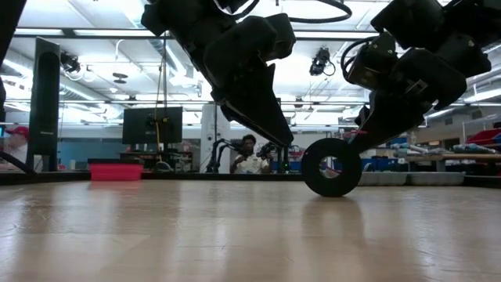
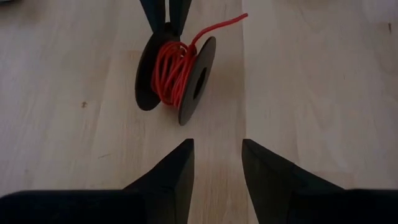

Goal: Coil cords
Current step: Coil the red wire onto the black spool, then return to Home Position

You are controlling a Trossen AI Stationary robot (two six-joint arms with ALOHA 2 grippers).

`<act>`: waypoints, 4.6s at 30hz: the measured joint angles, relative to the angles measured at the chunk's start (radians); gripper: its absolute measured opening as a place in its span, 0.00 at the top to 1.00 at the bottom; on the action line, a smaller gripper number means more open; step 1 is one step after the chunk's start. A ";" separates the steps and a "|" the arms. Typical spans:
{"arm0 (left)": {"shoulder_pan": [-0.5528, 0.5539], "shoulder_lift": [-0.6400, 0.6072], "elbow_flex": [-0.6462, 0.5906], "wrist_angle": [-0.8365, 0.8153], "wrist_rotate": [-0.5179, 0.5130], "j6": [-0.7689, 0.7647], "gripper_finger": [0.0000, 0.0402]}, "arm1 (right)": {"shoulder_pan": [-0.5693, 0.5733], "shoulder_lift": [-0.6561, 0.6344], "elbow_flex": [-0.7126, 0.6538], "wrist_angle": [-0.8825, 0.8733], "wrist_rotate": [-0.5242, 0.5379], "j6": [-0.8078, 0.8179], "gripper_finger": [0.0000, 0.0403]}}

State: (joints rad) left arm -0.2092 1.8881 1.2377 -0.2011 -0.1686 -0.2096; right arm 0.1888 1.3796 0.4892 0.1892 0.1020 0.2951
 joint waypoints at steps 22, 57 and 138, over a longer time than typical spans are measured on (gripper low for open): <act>0.000 0.000 0.000 -0.004 -0.006 0.000 0.66 | 0.010 -0.007 0.000 -0.014 0.012 0.008 0.80; -0.001 -0.342 0.002 -0.054 0.050 0.172 0.66 | 0.015 -0.781 0.000 -0.435 -0.151 -0.061 0.80; -0.006 -1.022 -1.159 1.285 -0.579 0.101 0.66 | -0.003 -1.321 -0.480 0.045 0.078 -0.115 0.81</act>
State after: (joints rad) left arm -0.2157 0.8665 0.0784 1.0841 -0.7477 -0.1090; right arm 0.1860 0.0587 0.0093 0.2345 0.1799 0.1804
